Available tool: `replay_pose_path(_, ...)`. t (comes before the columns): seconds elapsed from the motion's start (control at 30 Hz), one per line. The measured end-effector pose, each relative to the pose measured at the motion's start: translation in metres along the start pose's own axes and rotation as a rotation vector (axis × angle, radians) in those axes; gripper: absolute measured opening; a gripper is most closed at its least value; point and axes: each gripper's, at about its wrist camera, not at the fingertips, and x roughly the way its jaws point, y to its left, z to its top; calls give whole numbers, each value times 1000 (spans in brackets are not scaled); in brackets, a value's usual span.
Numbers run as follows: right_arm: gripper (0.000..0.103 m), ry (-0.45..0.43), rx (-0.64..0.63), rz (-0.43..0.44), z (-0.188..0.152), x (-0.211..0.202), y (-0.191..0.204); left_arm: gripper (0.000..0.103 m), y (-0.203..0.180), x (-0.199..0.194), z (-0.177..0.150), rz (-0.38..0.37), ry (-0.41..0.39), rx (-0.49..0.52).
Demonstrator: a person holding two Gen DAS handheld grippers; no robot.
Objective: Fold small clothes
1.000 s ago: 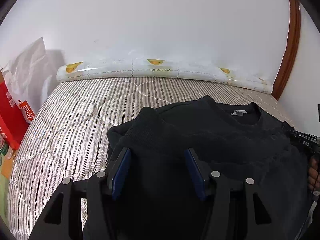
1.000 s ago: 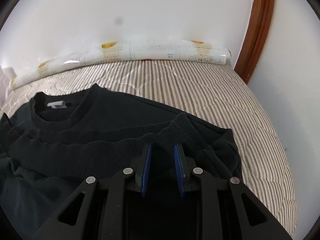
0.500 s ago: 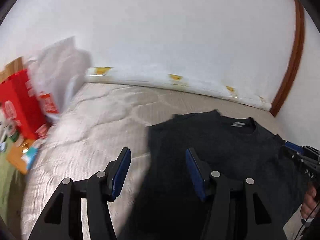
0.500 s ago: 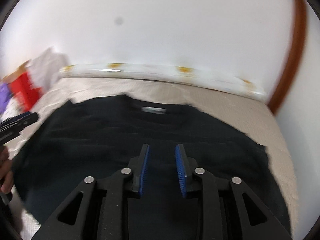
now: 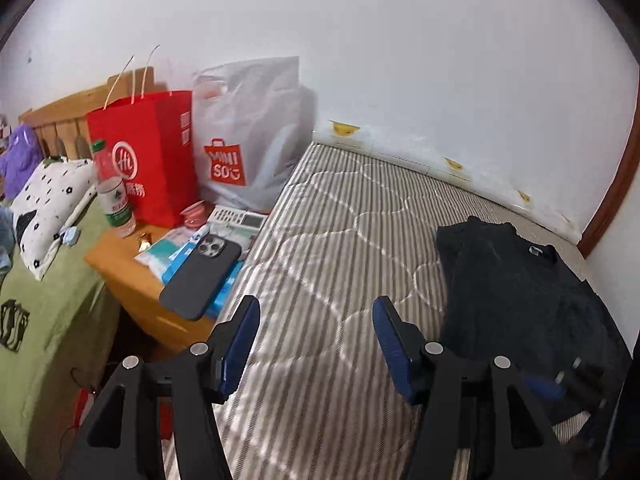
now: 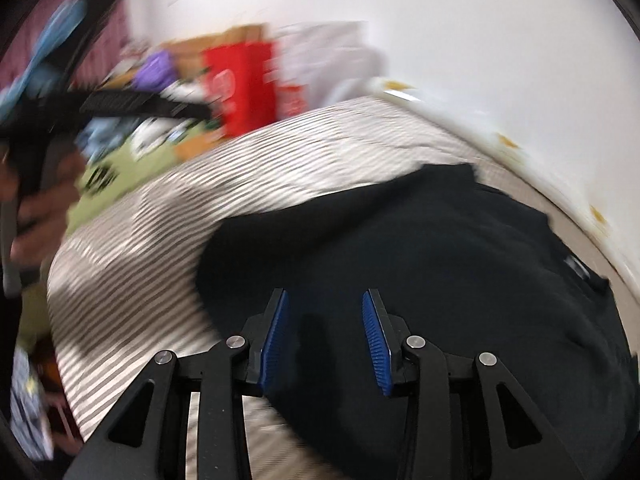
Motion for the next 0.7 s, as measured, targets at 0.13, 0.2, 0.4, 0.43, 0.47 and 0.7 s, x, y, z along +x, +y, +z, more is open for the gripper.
replay_pose_path(0.13, 39, 25, -167, -30, -5, 12, 51, 56, 4, -2, -4, -18, -4, -1)
replay_pose_path(0.2, 41, 33, -234, -111, -9, 22, 67, 56, 5, -2, -5, -27, -4, -6)
replay_pose_path(0.4, 29, 17, -231, -205, 4, 35, 75, 56, 1, 4, -5, -40, -1, -15)
replay_pose_path(0.43, 21, 16, -234, -230, 5, 38, 75, 56, 0, 4, -5, -41, 0, -16)
replay_pose_path(0.47, 19, 5, -237, -257, 6, 38, 76, 56, -2, 5, -4, -44, 1, -19)
replay_pose_path(0.7, 16, -185, -29, -299, 10, -34, 23, 56, -58, 10, 5, -32, -11, 60)
